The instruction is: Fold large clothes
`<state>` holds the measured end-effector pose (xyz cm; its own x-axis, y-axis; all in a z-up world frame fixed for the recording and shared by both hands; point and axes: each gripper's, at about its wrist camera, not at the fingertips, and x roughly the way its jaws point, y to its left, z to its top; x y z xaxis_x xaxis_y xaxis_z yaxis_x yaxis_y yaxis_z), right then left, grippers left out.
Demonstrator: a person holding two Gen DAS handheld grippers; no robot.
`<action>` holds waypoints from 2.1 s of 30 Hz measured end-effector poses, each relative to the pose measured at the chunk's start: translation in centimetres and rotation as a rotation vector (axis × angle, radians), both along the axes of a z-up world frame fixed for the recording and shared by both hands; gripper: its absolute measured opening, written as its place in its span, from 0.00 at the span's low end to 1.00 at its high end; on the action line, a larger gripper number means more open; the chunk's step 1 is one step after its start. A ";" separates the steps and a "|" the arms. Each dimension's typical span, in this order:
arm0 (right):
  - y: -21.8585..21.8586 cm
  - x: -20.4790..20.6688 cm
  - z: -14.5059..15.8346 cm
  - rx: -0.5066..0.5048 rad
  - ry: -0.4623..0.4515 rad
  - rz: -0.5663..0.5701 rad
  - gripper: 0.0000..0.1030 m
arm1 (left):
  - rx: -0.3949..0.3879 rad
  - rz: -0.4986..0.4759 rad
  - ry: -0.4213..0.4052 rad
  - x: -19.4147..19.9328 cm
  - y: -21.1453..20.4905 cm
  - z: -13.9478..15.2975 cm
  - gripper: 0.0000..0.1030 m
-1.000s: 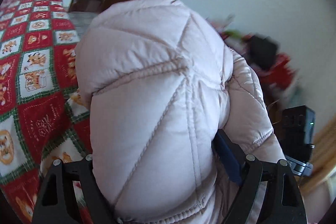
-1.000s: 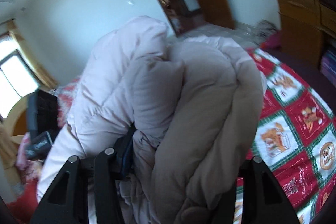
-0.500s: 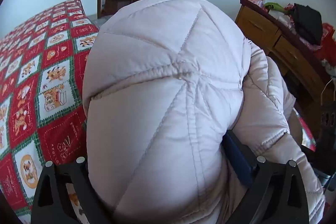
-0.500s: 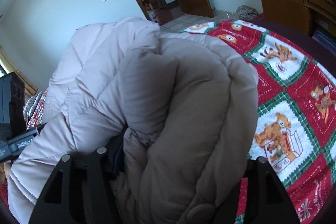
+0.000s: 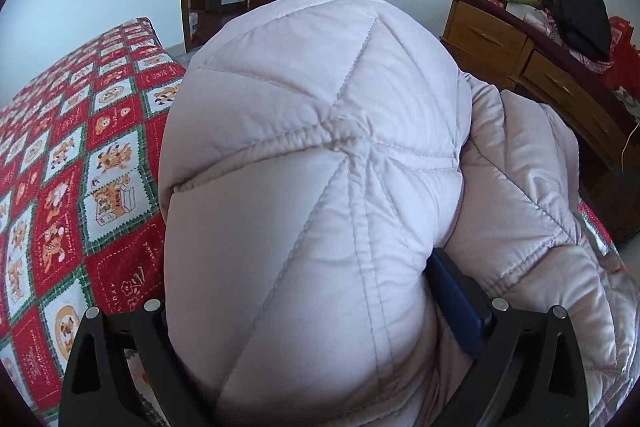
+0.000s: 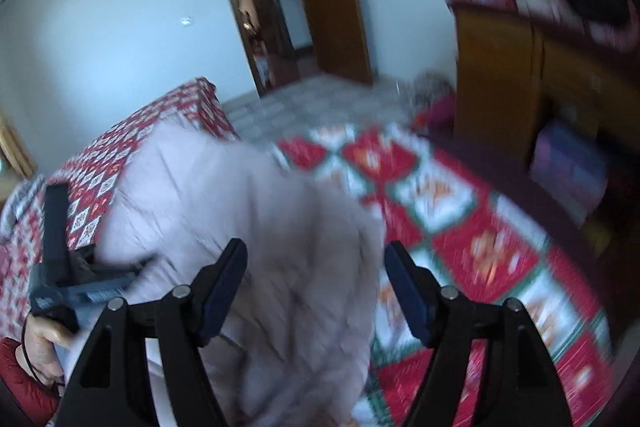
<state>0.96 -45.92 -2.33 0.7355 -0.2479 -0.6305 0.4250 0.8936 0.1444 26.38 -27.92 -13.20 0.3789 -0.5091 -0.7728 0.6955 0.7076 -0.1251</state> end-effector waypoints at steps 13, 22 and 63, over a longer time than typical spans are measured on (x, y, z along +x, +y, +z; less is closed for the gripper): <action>1.1 5.1 -7.2 -0.013 0.183 -0.067 0.52 | 0.016 -0.026 0.005 0.4 -0.3 -0.3 0.99; 1.0 6.0 -8.6 0.066 0.132 -0.124 0.53 | -0.054 -0.013 0.125 2.9 0.0 -1.5 0.99; 8.9 -3.0 -2.6 -0.135 0.095 -0.161 0.92 | -0.007 0.118 -0.087 -9.1 9.6 4.0 0.99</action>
<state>-2.05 -37.00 -4.89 0.6182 -0.4440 -0.6486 0.5699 0.8215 -0.0191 17.28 -18.35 -9.18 0.5015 -0.4623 -0.7313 0.6160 0.7843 -0.0734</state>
